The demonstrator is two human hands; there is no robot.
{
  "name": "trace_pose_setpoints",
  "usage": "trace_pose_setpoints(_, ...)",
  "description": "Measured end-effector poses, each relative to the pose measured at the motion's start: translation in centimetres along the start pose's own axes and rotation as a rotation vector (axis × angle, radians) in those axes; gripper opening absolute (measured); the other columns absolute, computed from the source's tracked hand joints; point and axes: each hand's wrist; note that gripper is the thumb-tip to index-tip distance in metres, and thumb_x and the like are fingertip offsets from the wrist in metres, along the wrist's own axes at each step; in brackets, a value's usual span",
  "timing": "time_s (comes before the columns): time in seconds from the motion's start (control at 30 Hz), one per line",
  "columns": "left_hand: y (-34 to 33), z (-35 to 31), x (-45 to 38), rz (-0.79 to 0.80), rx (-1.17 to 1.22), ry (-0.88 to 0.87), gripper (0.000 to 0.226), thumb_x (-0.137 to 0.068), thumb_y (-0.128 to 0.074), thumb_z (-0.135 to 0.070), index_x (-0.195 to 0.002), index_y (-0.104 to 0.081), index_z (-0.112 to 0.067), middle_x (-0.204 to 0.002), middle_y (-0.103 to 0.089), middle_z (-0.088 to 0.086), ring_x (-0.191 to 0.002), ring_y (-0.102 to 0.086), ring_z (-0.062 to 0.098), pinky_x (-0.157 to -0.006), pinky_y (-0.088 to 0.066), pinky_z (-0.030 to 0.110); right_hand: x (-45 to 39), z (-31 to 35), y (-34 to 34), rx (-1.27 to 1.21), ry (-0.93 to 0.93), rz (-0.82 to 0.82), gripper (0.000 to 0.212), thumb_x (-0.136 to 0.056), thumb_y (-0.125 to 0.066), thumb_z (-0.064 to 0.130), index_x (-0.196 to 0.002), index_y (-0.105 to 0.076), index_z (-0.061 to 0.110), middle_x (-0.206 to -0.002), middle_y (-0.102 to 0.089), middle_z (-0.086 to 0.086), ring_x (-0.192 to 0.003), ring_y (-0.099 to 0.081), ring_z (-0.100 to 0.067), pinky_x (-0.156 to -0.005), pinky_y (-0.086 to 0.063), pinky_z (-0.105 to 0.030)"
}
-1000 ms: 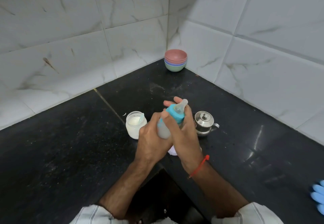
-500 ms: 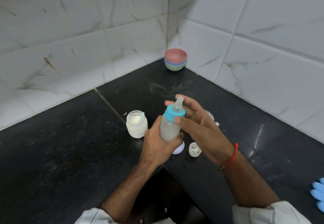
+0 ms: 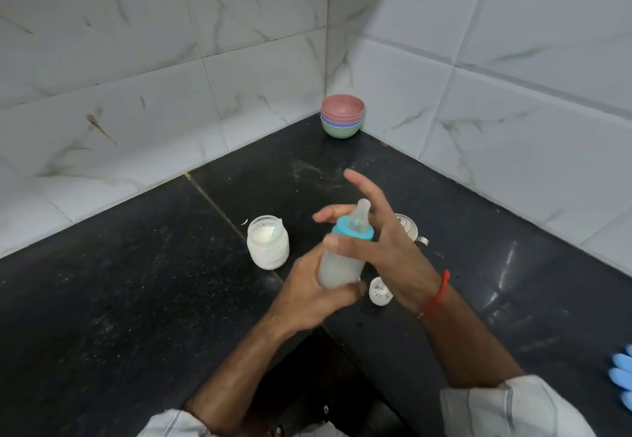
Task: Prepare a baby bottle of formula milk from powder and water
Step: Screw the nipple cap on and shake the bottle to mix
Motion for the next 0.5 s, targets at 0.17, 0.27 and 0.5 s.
trace_pose_setpoints(0.17,0.3,-0.7,-0.1,0.124,0.024,-0.036,0.038,-0.073,-0.083,-0.015,-0.1,-0.069,-0.037,-0.091,-0.073,-0.021,-0.081,-0.07,0.0,-0.064,-0.059,0.029,-0.6,1.5,0.4,-0.01,-0.041,0.294,0.061,-0.09,-0.068,-0.007,-0.146,-0.05,0.008,-0.132,-0.068,-0.018,-0.126,-0.061,-0.045,-0.106,-0.052,-0.048)
trace_pose_setpoints(0.27,-0.1,0.0,-0.4,-0.081,-0.015,-0.003,0.045,-0.061,-0.082,-0.036,-0.103,-0.067,-0.032,-0.094,-0.076,-0.006,-0.084,-0.075,0.015,-0.072,-0.062,0.051,-0.6,0.8,-2.1,-0.064,-0.01,-0.179,0.005,-0.088,-0.075,0.0,-0.092,-0.074,0.002,-0.095,-0.076,-0.025,-0.09,-0.075,-0.03,-0.083,-0.061,-0.04)
trace_pose_setpoints(0.5,0.9,-0.1,-0.1,0.003,-0.003,-0.052,0.039,-0.073,-0.083,-0.018,-0.106,-0.067,-0.028,-0.098,-0.075,-0.002,-0.088,-0.074,0.016,-0.07,-0.062,0.046,-0.5,0.7,-2.3,0.03,0.106,-0.085,0.018,-0.087,-0.079,0.01,-0.099,-0.067,0.006,-0.095,-0.077,-0.019,-0.101,-0.074,-0.036,-0.093,-0.058,-0.055)
Point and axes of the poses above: each hand's wrist, its own x-axis away from the middle knuckle, its own y-axis out of the back of the hand, z = x × y
